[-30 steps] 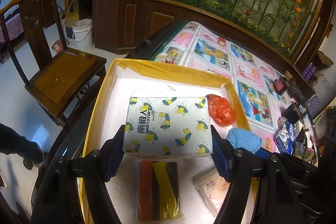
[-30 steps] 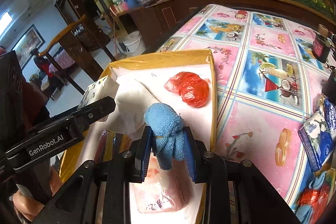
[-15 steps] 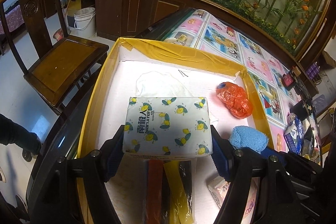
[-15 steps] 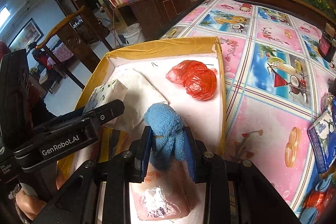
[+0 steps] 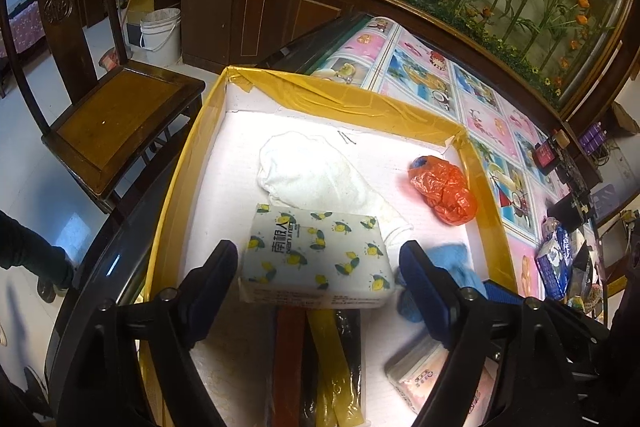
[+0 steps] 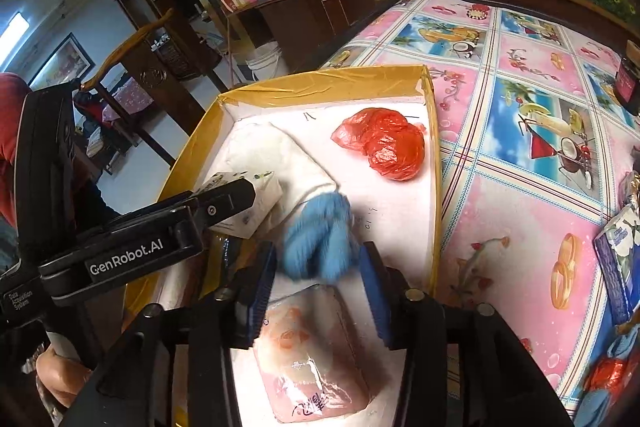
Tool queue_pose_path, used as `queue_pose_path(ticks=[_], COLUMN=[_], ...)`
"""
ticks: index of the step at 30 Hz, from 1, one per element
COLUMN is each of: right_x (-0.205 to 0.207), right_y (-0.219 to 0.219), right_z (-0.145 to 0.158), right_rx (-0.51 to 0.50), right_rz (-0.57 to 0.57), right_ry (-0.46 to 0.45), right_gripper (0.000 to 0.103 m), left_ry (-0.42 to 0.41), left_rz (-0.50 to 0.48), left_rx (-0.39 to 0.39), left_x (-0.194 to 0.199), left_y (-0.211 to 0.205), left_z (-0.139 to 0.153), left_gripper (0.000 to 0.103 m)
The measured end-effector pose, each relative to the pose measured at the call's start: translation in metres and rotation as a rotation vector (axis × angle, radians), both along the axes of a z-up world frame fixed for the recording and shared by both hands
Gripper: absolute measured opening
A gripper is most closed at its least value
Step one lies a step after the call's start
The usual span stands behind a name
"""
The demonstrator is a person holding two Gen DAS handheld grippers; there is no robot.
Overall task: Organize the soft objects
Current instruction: 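Open the left tool over the tray while the right tool releases the blue glove, then move both tools back toward the pile of items on the table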
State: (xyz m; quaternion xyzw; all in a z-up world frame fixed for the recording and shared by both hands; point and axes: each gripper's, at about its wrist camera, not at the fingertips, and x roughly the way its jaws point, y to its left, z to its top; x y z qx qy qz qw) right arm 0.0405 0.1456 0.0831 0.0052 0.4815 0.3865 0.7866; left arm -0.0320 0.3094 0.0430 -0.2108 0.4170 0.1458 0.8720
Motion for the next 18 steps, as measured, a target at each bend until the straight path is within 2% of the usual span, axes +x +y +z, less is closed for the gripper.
queue_pose_path(ticks=[8,18], right_x=[-0.004,-0.008], right_y=[-0.019,-0.056], right_z=[0.017,0.032], right_rx=[0.081,0.157], right_rz=[-0.006,-0.035], right_ry=[-0.031,-0.049], right_gripper=[0.052,0.052], left_ry=[-0.034,-0.064], left_rz=[0.001,0.006], left_rx=[-0.008,-0.012], left_x=[-0.005,-0.010], left_y=[-0.003,-0.015], left_z=[0.011,0.024], left_gripper=[0.090,0.090])
